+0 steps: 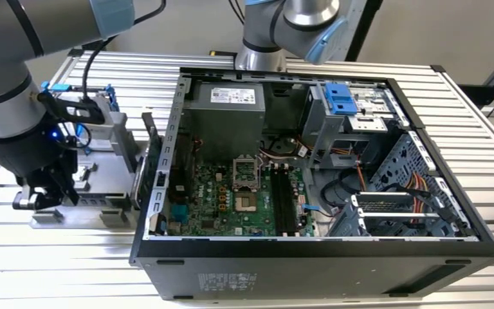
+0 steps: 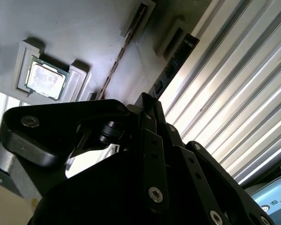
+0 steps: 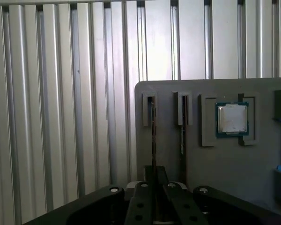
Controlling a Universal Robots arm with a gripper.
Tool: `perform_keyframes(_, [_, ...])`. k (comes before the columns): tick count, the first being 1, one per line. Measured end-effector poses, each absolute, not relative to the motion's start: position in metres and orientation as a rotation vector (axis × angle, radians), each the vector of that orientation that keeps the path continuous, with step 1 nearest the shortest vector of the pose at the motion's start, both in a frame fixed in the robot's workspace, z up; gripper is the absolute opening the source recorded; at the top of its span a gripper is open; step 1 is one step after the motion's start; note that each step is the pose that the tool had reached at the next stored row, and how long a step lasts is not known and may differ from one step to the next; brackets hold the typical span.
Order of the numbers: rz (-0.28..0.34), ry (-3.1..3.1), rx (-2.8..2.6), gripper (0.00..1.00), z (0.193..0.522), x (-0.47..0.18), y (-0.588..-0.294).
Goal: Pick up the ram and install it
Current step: 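Pick up the ram and move it above insertion slot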
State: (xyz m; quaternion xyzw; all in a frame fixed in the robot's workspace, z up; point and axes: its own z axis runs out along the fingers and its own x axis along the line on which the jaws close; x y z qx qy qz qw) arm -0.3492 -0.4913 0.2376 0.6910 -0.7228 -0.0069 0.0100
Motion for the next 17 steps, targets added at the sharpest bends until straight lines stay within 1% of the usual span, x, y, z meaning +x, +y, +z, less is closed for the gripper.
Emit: perform_keyframes(17, [-0.021,-2.256,2.157,0.00,0.2428,-0.3492,-0.4913])
